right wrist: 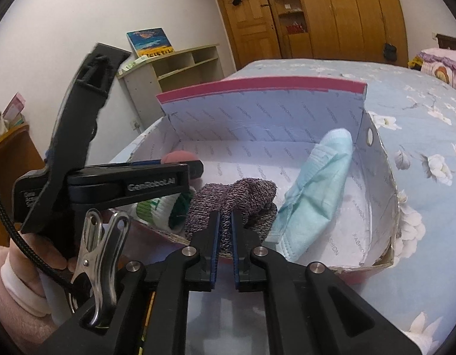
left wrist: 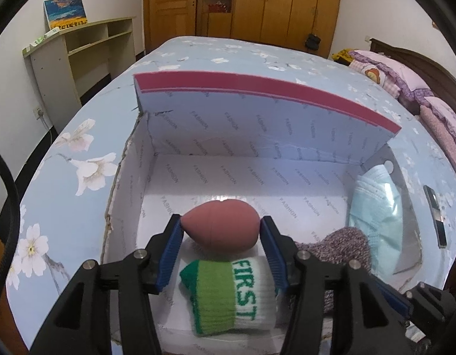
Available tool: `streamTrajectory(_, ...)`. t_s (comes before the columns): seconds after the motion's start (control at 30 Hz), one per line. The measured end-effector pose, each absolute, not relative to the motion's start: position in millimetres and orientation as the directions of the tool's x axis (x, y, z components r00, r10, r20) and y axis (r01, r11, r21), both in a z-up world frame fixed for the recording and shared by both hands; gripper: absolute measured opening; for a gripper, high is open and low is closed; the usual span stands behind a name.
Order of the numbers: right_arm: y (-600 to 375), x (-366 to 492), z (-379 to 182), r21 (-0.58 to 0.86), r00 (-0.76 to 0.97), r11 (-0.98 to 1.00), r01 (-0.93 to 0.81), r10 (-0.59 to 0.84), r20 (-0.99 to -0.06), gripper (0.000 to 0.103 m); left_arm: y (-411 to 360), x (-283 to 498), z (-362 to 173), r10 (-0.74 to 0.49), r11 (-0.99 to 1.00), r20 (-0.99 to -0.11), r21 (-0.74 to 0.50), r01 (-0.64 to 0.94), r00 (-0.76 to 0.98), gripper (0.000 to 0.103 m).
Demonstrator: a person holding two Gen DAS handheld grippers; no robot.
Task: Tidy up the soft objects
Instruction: 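Place the grey sock and pink sponge into the box and release both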
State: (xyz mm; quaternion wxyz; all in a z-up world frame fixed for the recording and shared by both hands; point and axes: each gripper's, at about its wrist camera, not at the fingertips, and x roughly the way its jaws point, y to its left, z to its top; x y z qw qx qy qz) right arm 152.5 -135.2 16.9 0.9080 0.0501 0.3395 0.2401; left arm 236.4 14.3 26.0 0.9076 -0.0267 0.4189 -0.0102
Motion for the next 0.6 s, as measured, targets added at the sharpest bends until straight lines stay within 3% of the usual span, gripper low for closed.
streamTrajectory(0.17,-136,146,22,0.238,0.668,0.88,-0.411,0.469,-0.578,0.029,15,232,31,-0.051,0.998,-0.753,-0.067,0.002,0.656,0.059)
streamTrajectory(0.23,-136,144,25,0.231,0.676,0.88,-0.414,0.468,-0.57,0.035,15,230,34,-0.035,0.999,-0.748,-0.052,-0.006,0.663,0.069)
streamTrajectory(0.6,-150,131,39,0.26,0.692,0.885,-0.386,0.464,-0.553,0.038,19,201,57,-0.04,0.998,-0.74,-0.06,-0.006,0.671,0.069)
